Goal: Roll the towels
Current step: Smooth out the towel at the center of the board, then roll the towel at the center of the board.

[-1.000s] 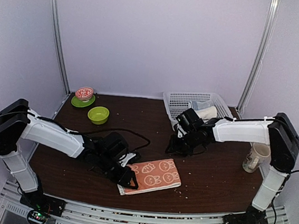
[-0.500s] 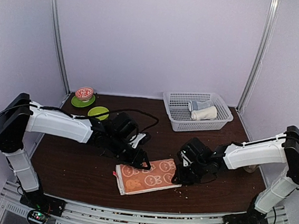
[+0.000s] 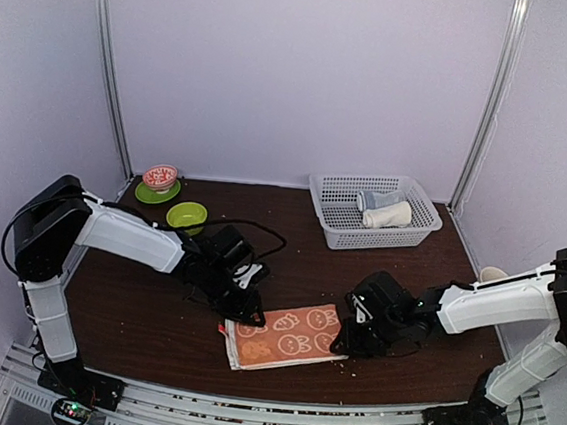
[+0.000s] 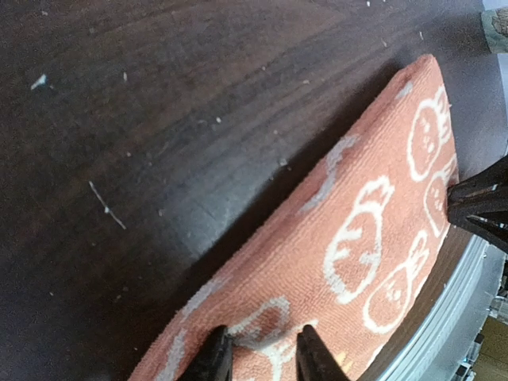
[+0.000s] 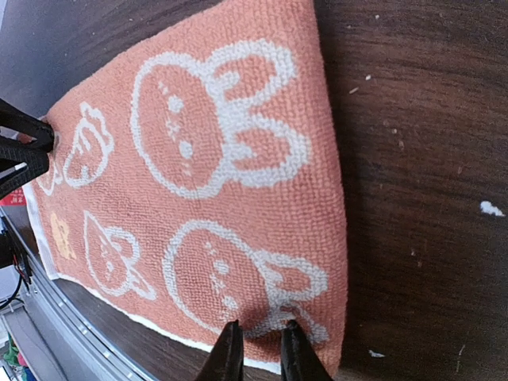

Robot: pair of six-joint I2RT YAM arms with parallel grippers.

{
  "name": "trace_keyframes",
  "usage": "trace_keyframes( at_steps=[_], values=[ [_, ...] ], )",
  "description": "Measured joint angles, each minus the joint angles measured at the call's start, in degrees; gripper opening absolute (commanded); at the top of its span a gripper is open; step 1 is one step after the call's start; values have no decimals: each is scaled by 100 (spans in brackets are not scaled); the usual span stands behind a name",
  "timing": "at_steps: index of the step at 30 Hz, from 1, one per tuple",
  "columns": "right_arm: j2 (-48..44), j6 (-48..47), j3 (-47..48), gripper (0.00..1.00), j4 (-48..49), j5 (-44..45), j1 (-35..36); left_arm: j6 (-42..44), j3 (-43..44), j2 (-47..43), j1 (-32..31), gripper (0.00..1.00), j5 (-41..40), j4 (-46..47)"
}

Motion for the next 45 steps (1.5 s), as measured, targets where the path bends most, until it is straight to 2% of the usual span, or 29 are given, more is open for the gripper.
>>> trace_keyframes(
  at_steps=[5, 9, 12, 18, 25, 32, 38, 40, 45],
  values=[
    [-31, 11, -24, 25, 15, 24, 0, 37, -52, 33, 74, 28, 13, 190],
    [-262, 13, -11, 40, -181, 52, 2, 105, -61, 9, 85, 41, 50, 223],
    [-691, 15, 96, 47, -535, 236, 4, 175, -61, -114, 92, 48, 20, 122],
    [-1198, -9, 321, 48, -756, 621, -144, 214, -4, -656, 105, 50, -72, -219],
    [-621, -44, 181, 47, -501, 461, -507, 214, 63, -931, -81, 48, -199, -321],
    [-37, 61, 11, 39, 79, 136, -599, 214, -46, -931, -179, 46, -356, -372],
    [85, 210, -157, 34, 680, -177, -610, 216, -214, -931, -190, 46, -437, -431],
    [131, 219, -175, 27, 782, -236, -599, 216, -238, -916, -195, 45, -450, -437],
    [284, 197, -181, 1, 942, -315, -555, 221, -247, -776, -208, 44, -450, -433]
  ],
)
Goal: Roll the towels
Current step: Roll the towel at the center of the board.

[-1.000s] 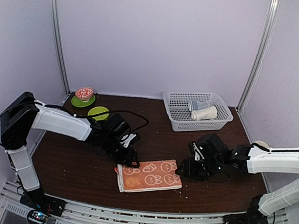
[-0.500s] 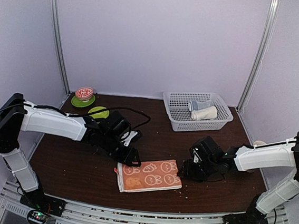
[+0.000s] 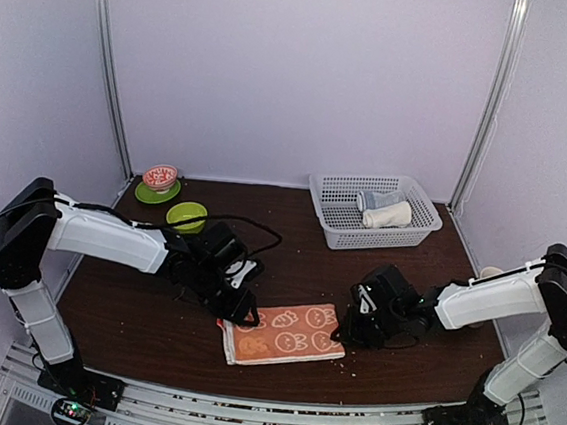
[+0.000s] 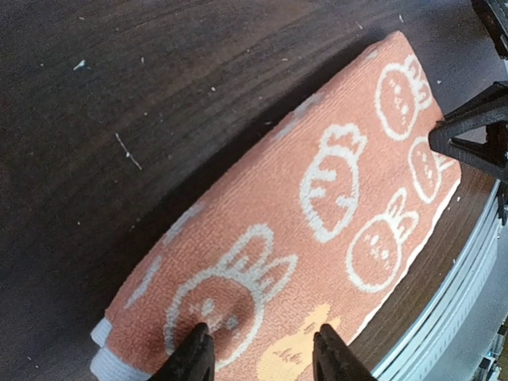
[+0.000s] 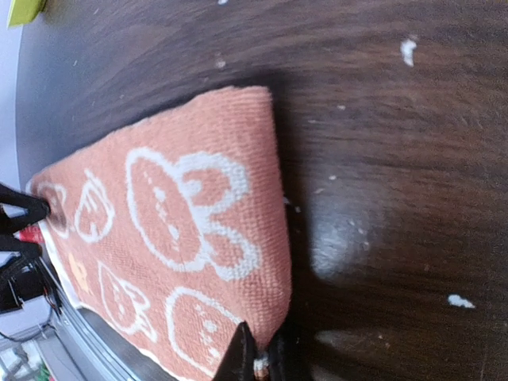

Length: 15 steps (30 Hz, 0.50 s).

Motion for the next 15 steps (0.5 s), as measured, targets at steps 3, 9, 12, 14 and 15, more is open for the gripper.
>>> trace_keyframes(
  at_steps=[3, 9, 12, 14, 15],
  values=[
    [-66, 28, -90, 0, -17, 59, -9, 0, -7, 28, -20, 44, 0, -4],
    [-946, -151, -310, 0, -1019, 623, -103, 7, 7, 28, -37, 44, 33, -4],
    [-1403, -372, -205, 0, -1694, 1005, -127, 13, 109, 55, -39, 43, 125, -17],
    [-1733, -546, -68, 0, -2186, 1283, -127, 11, 249, 118, -59, 43, 192, 4],
    [-1882, -647, 11, 0, -2398, 1412, -127, 11, 337, 160, -72, 43, 236, 15]
  ],
)
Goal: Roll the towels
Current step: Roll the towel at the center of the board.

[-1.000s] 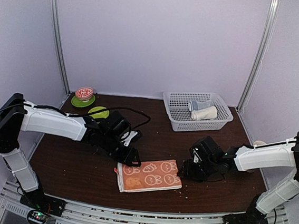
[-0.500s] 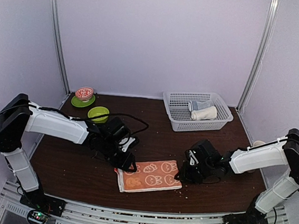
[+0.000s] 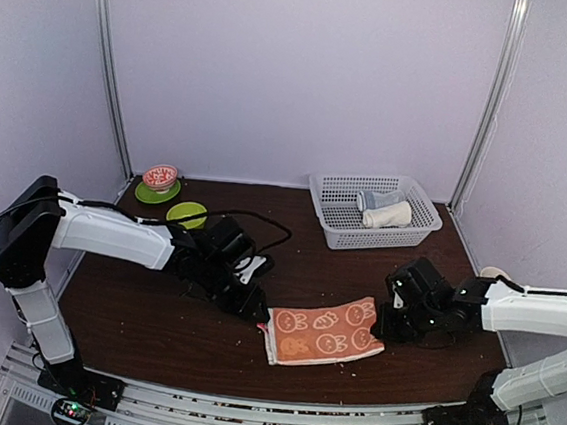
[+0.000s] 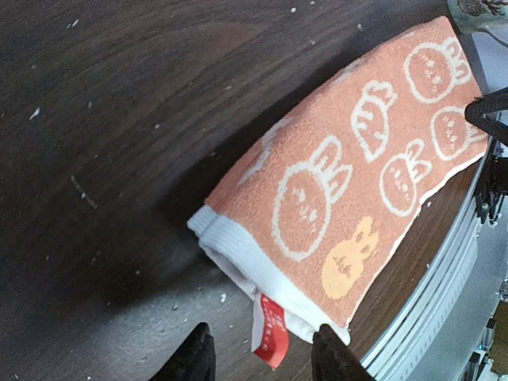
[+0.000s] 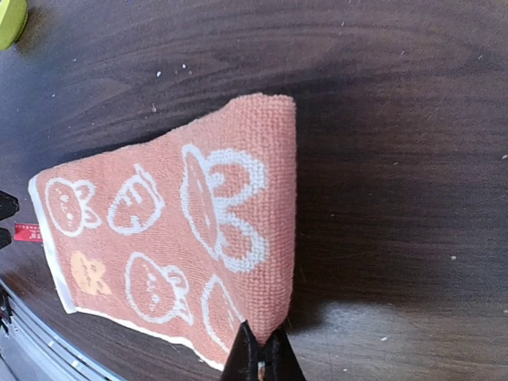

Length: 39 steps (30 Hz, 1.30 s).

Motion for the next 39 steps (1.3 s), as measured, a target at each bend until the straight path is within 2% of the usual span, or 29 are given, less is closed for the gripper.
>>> trace_keyframes(
  at_steps=[4, 14, 22, 39],
  values=[
    [-227, -286, 243, 0, -529, 350, 0, -26, 343, 157, -92, 43, 153, 87],
    [426, -577, 632, 0, -890, 577, 201, -142, 1169, 621, -319, 40, 457, 404],
    [1067, -573, 1241, 0, -883, 588, 608, -251, 1128, 1283, -339, 38, 592, 507],
    [1558, -474, 1311, 0, -289, 0, 844, -398, 859, 1309, -339, 37, 673, 741]
  ],
)
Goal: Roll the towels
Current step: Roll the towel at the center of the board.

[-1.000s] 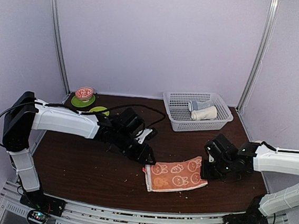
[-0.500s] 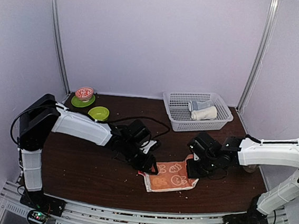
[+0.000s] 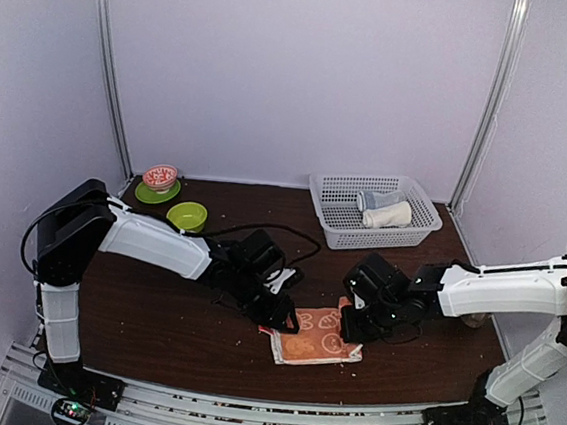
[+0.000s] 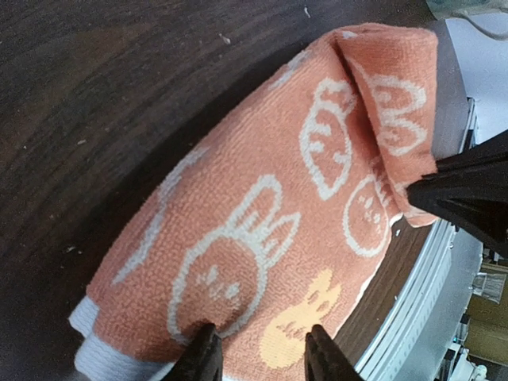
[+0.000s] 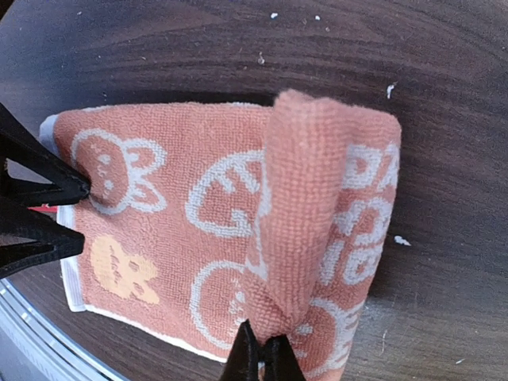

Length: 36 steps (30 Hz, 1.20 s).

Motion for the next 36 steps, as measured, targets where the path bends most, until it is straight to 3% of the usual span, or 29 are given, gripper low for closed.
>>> trace_keyframes(
  at_steps=[2, 7, 13, 24, 36],
  values=[
    [140, 28, -22, 4, 131, -98, 2, -13, -4, 0, 0, 37, 4, 11],
    [334, 166, -179, 29, 400, -269, 2, -28, -15, -2, 0, 38, 20, 22],
    [286, 326, -483, 46, 957, -503, 4, -79, 13, -105, 0, 38, 85, 4],
    [98, 474, -868, 53, 1685, -647, 0, -629, 529, -85, -15, 31, 498, 647],
    [-24, 398, -1137, 59, 2175, -682, 0, -1252, 1274, 957, -22, 23, 1034, 1484]
  ],
)
